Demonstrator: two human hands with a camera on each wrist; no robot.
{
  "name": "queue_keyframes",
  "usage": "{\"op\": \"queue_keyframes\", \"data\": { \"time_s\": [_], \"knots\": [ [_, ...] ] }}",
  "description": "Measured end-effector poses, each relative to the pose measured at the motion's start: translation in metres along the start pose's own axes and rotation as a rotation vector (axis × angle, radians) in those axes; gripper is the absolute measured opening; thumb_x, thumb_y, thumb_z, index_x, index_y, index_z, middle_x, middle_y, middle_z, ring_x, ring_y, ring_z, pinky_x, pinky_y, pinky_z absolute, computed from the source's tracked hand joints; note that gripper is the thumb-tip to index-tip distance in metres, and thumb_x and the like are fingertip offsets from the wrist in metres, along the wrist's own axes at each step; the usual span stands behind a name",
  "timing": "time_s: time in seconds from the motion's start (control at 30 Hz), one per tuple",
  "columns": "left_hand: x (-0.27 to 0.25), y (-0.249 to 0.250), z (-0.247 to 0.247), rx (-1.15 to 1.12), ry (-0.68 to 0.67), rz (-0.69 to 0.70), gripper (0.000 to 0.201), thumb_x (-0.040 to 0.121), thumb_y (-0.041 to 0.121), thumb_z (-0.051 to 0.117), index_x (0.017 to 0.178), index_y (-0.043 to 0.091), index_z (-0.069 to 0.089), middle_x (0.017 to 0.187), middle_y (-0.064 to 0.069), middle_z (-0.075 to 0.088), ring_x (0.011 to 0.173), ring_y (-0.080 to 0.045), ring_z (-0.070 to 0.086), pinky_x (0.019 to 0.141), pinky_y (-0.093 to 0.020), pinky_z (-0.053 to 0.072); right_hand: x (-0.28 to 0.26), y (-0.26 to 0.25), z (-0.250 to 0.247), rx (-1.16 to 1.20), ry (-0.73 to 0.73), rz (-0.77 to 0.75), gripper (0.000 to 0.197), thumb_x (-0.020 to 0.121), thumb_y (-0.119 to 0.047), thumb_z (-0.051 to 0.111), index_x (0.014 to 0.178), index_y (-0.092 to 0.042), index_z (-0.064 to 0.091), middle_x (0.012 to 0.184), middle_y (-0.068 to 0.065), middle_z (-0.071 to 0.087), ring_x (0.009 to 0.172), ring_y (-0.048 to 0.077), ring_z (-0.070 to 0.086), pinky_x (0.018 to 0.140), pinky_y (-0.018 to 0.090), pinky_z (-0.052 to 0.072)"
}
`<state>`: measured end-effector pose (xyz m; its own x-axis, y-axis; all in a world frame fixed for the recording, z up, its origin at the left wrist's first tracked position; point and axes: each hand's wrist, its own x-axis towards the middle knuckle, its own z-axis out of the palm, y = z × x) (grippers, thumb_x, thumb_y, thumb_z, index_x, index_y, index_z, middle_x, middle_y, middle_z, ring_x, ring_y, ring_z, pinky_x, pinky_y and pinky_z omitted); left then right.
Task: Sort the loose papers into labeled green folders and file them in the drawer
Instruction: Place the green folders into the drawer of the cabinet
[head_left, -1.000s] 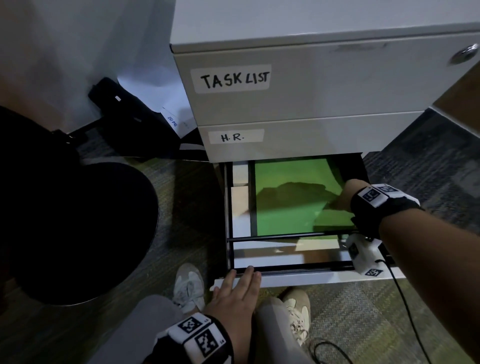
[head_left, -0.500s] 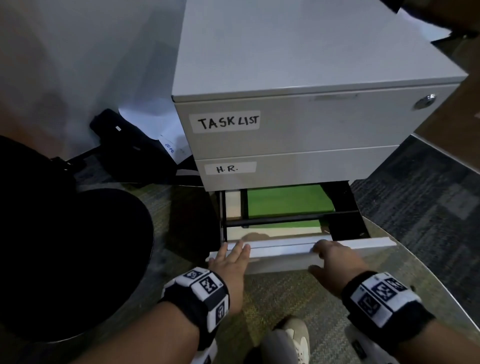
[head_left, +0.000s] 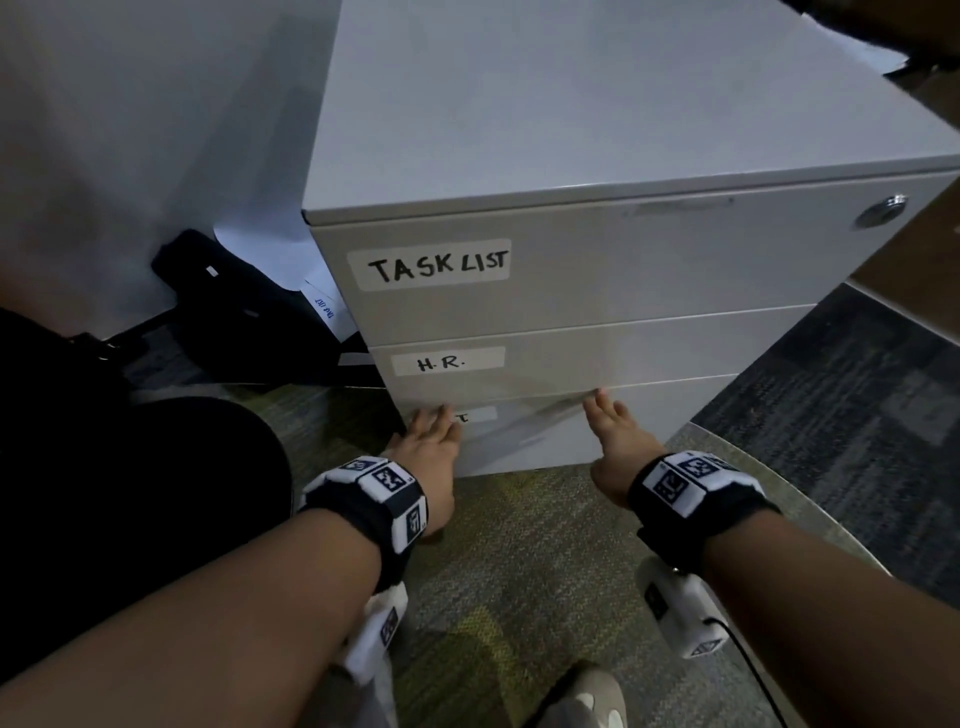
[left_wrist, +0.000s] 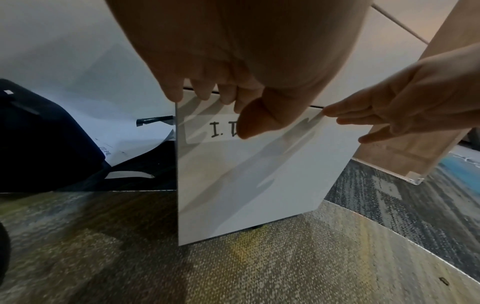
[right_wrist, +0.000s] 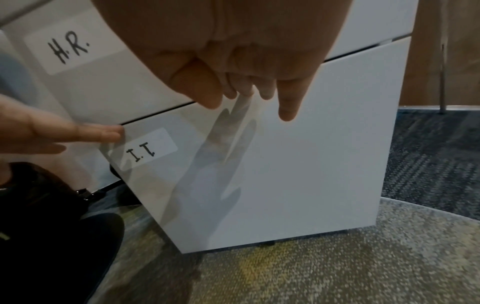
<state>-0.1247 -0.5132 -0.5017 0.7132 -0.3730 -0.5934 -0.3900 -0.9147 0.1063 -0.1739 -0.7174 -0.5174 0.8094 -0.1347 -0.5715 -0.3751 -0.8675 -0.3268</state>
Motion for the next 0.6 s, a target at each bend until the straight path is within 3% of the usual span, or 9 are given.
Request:
{"op": "queue_keyframes", "data": {
  "time_s": [0.1,0.13,0.2,0.23,0.3,0.37,0.43,0.5,0.6],
  "knots": [
    [-0.002,-0.007,0.002,-0.124,0.047,0.013,0.071,0.092,0.006,0.05,0.152,0.014,0.015,0.16,0.001,-0.002,0.147,-0.021,0.004,0.117,-0.032,0.012,-0.002,0.005,-0.007,0.044,0.004,0.02,0.078,0.09,-0.002,0.045,0.153,-0.02,0.003,0.16,-0.002,-0.003,0.146,0.017,0.011,0.114,0.026,0.019],
    [-0.005,-0.01,0.004,-0.227,0.128,-0.007,0.065,0.091,0.007,0.052,0.149,0.015,0.026,0.159,0.0,0.009,0.144,-0.022,0.016,0.115,-0.029,0.019,-0.004,0.011,-0.012,0.102,0.066,0.069,0.074,0.09,-0.005,0.048,0.152,-0.02,0.012,0.159,0.002,0.013,0.141,0.02,0.028,0.109,0.026,0.029],
    [-0.009,-0.016,0.006,-0.431,0.363,-0.111,0.052,0.086,0.011,0.061,0.135,0.014,0.044,0.147,-0.006,0.027,0.132,-0.024,0.036,0.107,-0.03,0.032,-0.011,0.026,-0.028,0.285,0.289,0.243,0.062,0.087,-0.013,0.056,0.146,-0.016,0.035,0.141,0.014,0.047,0.118,0.027,0.054,0.094,0.028,0.042],
    [-0.01,-0.018,0.004,-0.543,0.495,-0.189,0.05,0.082,0.015,0.068,0.128,0.012,0.047,0.142,-0.009,0.031,0.126,-0.026,0.042,0.103,-0.033,0.037,-0.014,0.034,-0.038,0.392,0.435,0.322,0.059,0.085,-0.017,0.062,0.141,-0.013,0.041,0.134,0.017,0.052,0.113,0.029,0.057,0.093,0.03,0.043],
    [-0.008,-0.022,-0.005,-0.834,0.706,-0.279,0.066,0.073,0.024,0.08,0.126,0.011,0.043,0.138,-0.01,0.035,0.119,-0.023,0.046,0.098,-0.037,0.043,-0.017,0.052,-0.059,0.608,0.693,0.411,0.076,0.076,-0.026,0.077,0.139,-0.005,0.039,0.138,0.019,0.046,0.121,0.032,0.05,0.099,0.035,0.04],
    [-0.007,-0.022,-0.022,-1.096,0.797,-0.214,0.074,0.071,0.028,0.08,0.131,0.015,0.038,0.136,-0.007,0.043,0.115,-0.018,0.049,0.098,-0.039,0.045,-0.02,0.062,-0.079,0.766,0.822,0.366,0.095,0.068,-0.031,0.084,0.143,-0.006,0.031,0.143,0.015,0.04,0.129,0.03,0.042,0.106,0.038,0.036],
    [-0.008,-0.021,-0.038,-1.223,0.827,-0.183,0.061,0.077,0.033,0.075,0.127,0.016,0.044,0.127,-0.006,0.056,0.112,-0.021,0.057,0.098,-0.041,0.047,-0.021,0.065,-0.096,0.861,0.86,0.279,0.09,0.068,-0.033,0.083,0.14,-0.009,0.034,0.136,0.01,0.048,0.123,0.023,0.048,0.1,0.032,0.039],
    [-0.01,-0.021,-0.048,-1.187,0.828,-0.252,0.046,0.083,0.036,0.069,0.119,0.011,0.053,0.116,-0.009,0.063,0.107,-0.026,0.061,0.095,-0.037,0.048,-0.022,0.064,-0.108,0.887,0.842,0.283,0.079,0.073,-0.038,0.078,0.135,-0.008,0.041,0.128,0.009,0.056,0.112,0.018,0.053,0.089,0.025,0.038],
    [-0.01,-0.021,-0.052,-1.129,0.813,-0.285,0.036,0.08,0.039,0.073,0.101,0.015,0.056,0.104,-0.009,0.067,0.097,-0.026,0.063,0.088,-0.035,0.05,-0.023,0.067,-0.118,0.853,0.802,0.331,0.075,0.075,-0.049,0.073,0.132,-0.008,0.045,0.126,0.011,0.058,0.115,0.026,0.054,0.088,0.027,0.037]
  ]
}}
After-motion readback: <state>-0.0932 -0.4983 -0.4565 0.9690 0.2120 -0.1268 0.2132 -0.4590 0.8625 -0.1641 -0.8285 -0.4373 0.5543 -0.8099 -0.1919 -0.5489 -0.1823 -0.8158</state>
